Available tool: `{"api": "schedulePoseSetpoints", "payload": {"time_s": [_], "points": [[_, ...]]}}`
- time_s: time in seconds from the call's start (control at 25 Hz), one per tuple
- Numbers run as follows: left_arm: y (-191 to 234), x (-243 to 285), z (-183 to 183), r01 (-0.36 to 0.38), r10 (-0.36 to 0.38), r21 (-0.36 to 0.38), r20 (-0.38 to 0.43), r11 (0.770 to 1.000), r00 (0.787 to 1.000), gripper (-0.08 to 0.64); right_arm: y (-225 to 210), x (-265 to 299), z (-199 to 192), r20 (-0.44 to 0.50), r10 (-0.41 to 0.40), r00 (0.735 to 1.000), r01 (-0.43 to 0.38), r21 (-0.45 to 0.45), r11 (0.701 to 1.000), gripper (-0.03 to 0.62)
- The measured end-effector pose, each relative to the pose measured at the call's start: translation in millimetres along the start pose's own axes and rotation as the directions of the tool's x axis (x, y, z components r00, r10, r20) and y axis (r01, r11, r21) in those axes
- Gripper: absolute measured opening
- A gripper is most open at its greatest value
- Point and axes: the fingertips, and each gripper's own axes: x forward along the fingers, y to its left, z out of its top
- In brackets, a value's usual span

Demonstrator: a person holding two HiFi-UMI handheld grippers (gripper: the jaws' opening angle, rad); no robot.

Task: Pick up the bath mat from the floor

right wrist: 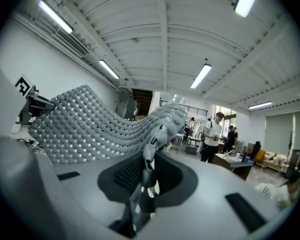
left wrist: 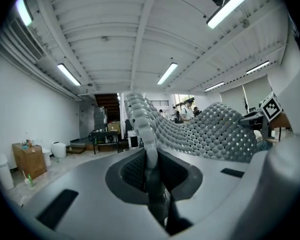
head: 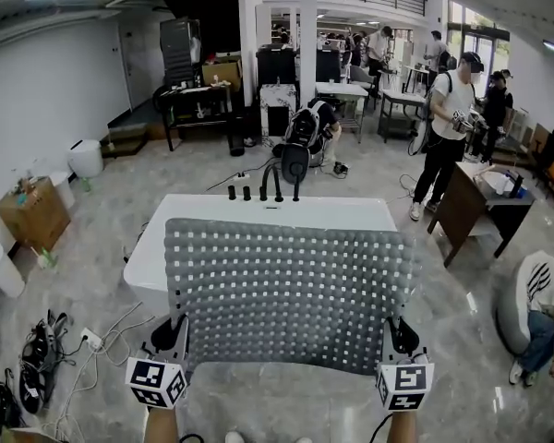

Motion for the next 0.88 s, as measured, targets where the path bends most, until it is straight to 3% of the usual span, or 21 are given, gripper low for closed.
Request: {"api": "schedulePoseSetpoints", "payload": {"time_s": [0.36,0.88], "points": [[7.0,-8.2,-4.9,0.017,-0.017,0.002,0.012,1.0,1.0,0.046,9.8,-8.8,-0.2,0.005,-0.035,0.999,0.035,0.013,0.999,0.072],[31.3,-17.1,-7.2,0.011,-0.011,0.013,0.02,1.0,1.0,0.046,47.7,-4.9,14.6,0.022,-0.004,1.0,0.004,-0.009,1.0,0.072]]}}
